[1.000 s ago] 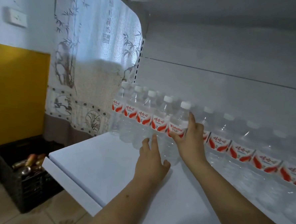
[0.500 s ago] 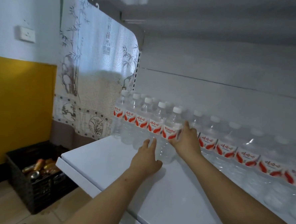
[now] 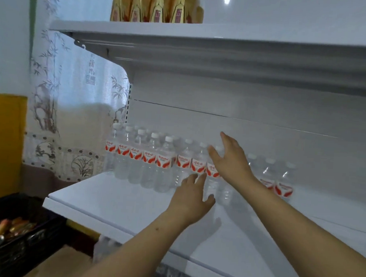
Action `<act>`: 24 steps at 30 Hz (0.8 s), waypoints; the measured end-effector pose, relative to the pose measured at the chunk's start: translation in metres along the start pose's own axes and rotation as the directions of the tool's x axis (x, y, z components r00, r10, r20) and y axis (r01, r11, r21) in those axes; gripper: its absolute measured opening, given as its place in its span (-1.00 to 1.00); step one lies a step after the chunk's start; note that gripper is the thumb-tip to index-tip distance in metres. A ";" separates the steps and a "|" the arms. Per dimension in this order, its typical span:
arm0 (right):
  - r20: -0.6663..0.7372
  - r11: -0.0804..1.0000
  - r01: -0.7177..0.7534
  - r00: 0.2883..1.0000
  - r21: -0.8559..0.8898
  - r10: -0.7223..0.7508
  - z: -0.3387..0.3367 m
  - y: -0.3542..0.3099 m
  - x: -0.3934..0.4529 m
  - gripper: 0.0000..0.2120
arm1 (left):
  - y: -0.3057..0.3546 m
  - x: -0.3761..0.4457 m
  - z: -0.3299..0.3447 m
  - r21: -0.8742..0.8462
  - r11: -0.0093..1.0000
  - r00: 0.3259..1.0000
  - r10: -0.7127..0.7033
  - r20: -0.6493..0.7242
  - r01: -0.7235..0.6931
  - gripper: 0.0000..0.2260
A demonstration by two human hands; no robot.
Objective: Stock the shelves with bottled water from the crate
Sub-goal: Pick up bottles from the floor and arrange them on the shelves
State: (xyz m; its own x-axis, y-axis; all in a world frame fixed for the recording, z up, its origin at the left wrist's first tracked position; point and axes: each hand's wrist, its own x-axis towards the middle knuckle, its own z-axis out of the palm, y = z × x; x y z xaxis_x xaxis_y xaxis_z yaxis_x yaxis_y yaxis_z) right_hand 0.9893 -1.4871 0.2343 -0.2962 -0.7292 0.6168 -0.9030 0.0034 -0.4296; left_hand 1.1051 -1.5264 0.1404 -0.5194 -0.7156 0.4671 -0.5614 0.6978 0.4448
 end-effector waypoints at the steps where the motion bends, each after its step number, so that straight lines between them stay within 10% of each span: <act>1: -0.013 1.000 -0.012 1.000 -0.012 0.012 -0.014 0.005 -0.008 -0.33 | 0.014 -0.005 0.003 0.002 1.000 1.000 0.028 0.001 -0.028 -0.39; 9: -0.150 0.986 -0.157 0.978 -0.053 0.148 -0.136 0.070 -0.117 -0.40 | 0.136 -0.065 0.052 -0.103 0.922 0.927 0.375 -0.005 -0.373 -0.52; 16: -0.321 0.913 -0.363 0.901 -0.184 0.293 -0.222 0.152 -0.274 -0.45 | 0.250 -0.164 0.146 -0.249 0.685 0.685 0.722 0.098 -0.685 -0.64; 24: -0.587 0.687 -0.725 0.577 -0.048 0.568 -0.249 0.246 -0.514 -0.72 | 0.296 -0.306 0.289 -0.387 0.537 0.379 0.828 0.414 -0.750 -0.68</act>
State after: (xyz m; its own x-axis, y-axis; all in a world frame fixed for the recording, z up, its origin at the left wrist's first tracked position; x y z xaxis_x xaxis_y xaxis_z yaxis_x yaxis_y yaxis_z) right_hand 0.8422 -0.9410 -0.0238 -0.8662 -0.0172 0.4995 -0.4209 0.5640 -0.7104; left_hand 0.9113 -1.1099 -0.0919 -0.9282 0.2937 0.2283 0.3374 0.9231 0.1843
